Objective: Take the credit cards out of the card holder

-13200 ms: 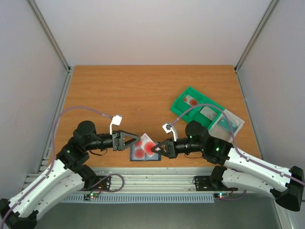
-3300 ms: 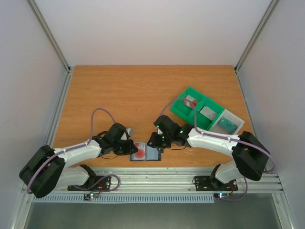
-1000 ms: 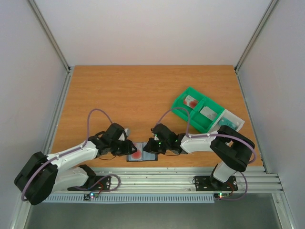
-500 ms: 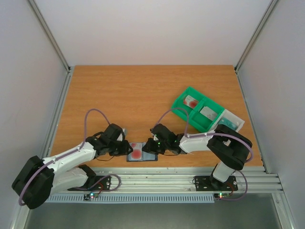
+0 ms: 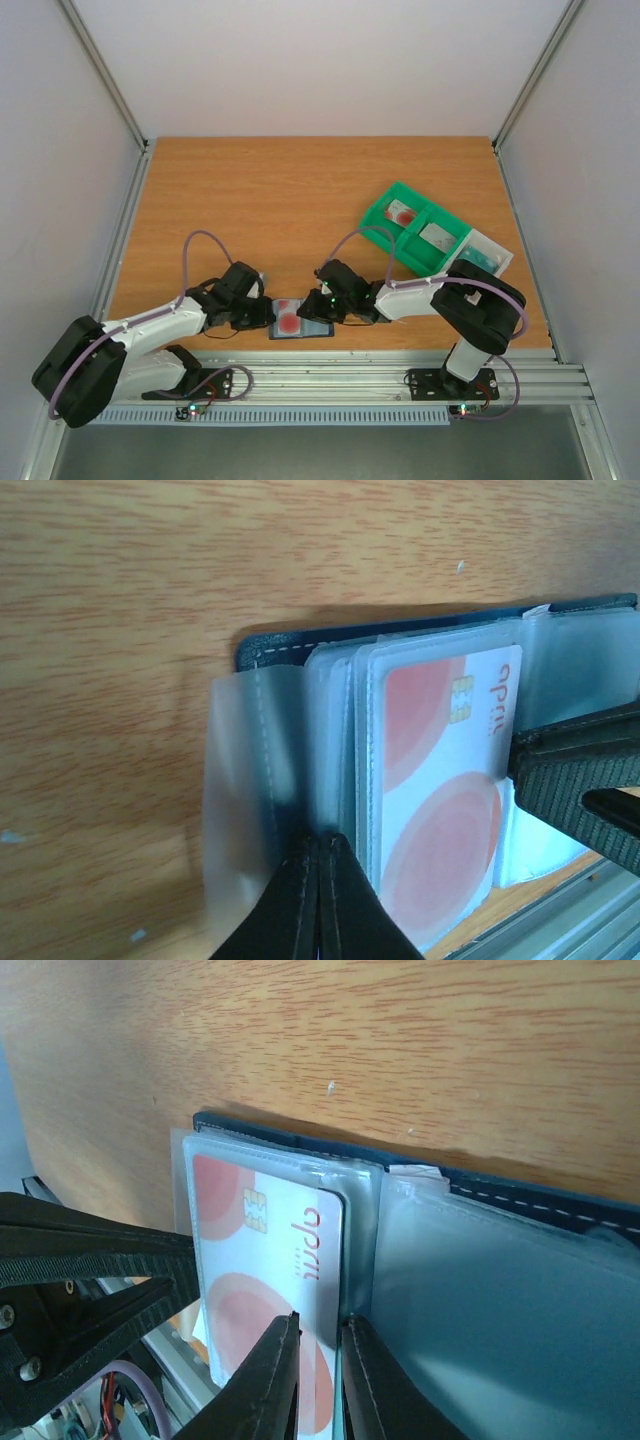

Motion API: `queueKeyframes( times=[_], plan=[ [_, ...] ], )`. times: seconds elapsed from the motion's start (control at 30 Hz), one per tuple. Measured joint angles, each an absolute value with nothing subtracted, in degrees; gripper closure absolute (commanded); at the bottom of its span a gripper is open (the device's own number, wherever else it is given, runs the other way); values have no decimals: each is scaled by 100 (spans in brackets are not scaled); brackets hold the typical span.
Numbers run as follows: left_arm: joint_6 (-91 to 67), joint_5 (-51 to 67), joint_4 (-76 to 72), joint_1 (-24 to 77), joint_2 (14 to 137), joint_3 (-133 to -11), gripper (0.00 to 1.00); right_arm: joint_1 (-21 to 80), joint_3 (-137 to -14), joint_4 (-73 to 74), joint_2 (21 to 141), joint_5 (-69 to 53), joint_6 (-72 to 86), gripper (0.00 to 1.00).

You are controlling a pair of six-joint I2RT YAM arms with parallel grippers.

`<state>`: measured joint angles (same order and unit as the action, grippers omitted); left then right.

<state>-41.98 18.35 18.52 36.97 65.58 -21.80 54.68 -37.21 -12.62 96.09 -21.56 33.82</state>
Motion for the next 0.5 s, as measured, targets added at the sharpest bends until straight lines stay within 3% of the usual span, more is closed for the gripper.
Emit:
queueKeyframes(
  times=[0.27, 0.5],
  plan=[
    [-4228, 1933, 1671, 3695, 6604, -2121, 99, 5459, -3653, -1557, 9745, -2235, 3387, 87],
    [-4283, 1951, 1761, 3693, 6595, -2178, 83, 5459, -3629, -1634, 9756, -2248, 3411, 87]
  ],
)
